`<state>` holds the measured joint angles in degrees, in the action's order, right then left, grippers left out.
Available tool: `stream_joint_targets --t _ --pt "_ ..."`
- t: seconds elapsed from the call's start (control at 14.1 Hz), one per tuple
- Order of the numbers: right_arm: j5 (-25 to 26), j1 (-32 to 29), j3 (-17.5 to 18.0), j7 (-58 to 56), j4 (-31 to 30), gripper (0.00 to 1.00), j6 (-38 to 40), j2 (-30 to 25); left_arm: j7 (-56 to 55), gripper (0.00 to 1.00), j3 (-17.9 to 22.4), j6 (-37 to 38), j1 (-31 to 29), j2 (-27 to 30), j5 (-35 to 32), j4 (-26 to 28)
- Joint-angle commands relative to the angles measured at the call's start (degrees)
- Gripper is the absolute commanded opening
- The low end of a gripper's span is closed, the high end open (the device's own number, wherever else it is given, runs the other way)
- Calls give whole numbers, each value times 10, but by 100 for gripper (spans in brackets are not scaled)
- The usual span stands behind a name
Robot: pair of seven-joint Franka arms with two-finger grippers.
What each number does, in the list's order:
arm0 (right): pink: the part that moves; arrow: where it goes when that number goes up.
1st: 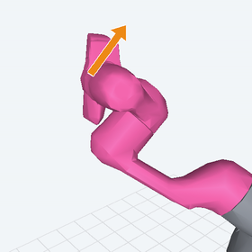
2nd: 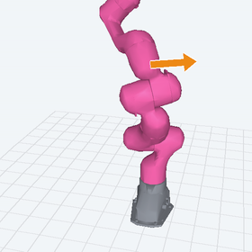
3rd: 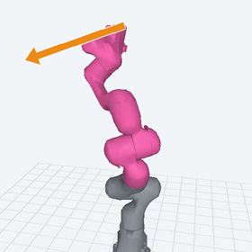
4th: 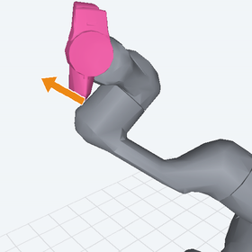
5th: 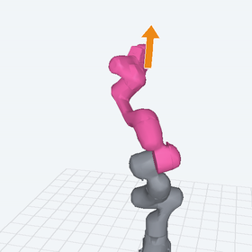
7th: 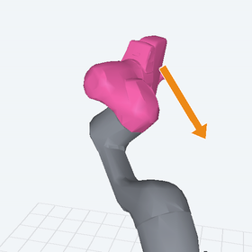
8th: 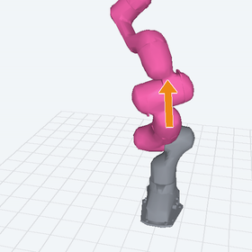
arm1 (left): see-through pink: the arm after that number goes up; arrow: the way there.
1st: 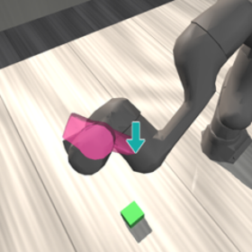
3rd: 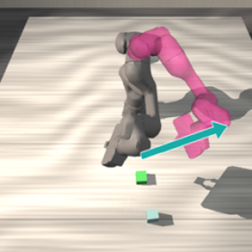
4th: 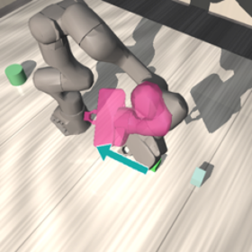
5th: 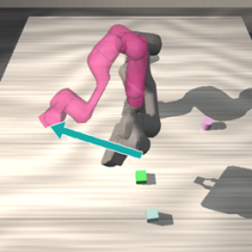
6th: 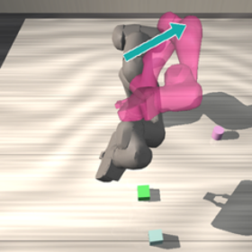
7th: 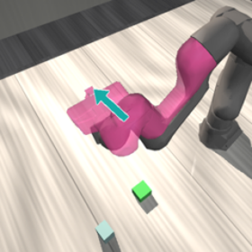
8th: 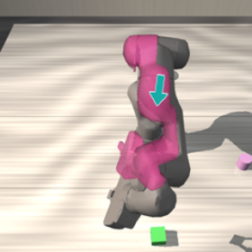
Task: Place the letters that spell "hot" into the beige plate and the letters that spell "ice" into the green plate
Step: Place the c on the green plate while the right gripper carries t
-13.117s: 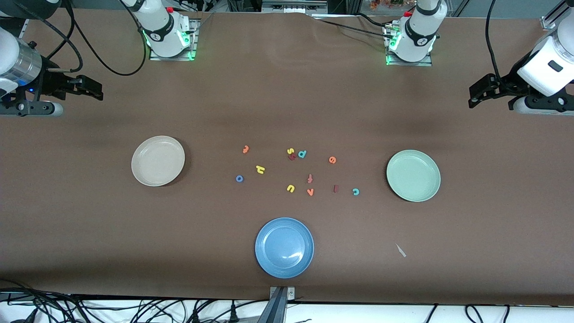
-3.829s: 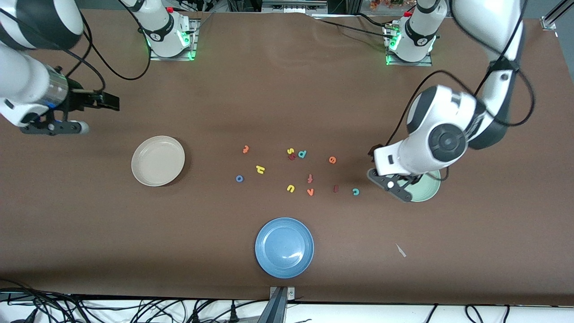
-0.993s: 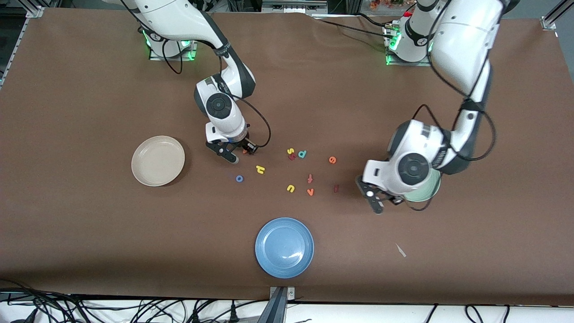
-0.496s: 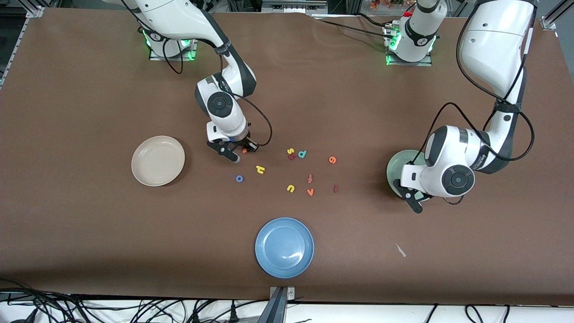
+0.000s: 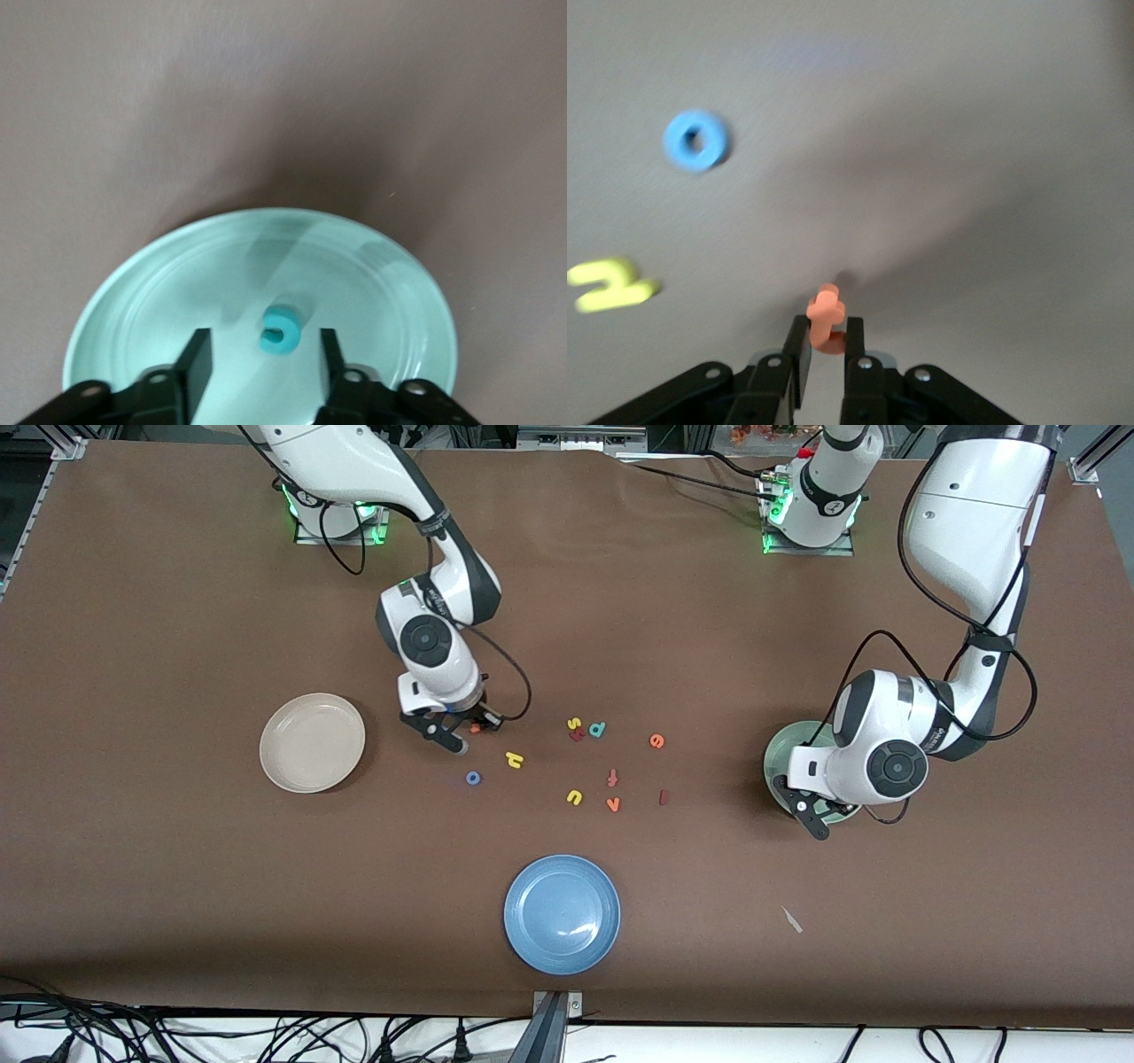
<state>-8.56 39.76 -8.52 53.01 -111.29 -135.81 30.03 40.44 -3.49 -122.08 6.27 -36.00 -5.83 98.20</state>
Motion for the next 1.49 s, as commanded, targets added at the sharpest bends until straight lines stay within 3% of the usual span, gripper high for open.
stream_joint_targets --t 0.0,0.43,0.64,0.85,0.99,1.06,1.13,1.21,1.42 --pt "-8 -8 -46 -116 -16 0 89 -58 -43 100 -8 3 23 37 -15 9" --pt "-7 -7 -133 -289 -104 0 88 -131 -255 100 -14 32 115 29 23 -52" --pt "-8 -8 -189 -406 -111 0 72 -124 -338 100 -13 32 138 -5 119 -116" --pt "-9 -27 -217 -491 -106 0 57 -96 -363 100 -13 28 155 -40 122 -155" --pt "-8 -36 -216 -507 -98 21 47 -73 -414 100 -6 28 178 -54 107 -170" --pt "-9 -39 -216 -510 -97 50 42 -70 -444 100 -6 27 180 -61 91 -171" --pt "-10 -38 -216 -510 -95 92 42 -70 -476 100 -6 26 186 -65 66 -170" --pt "-15 -36 -213 -507 -83 100 44 -72 -496 100 -6 26 188 -67 44 -170" --pt "-54 -33 -200 -498 -53 100 61 -70 -507 100 -6 24 190 -75 29 -170"
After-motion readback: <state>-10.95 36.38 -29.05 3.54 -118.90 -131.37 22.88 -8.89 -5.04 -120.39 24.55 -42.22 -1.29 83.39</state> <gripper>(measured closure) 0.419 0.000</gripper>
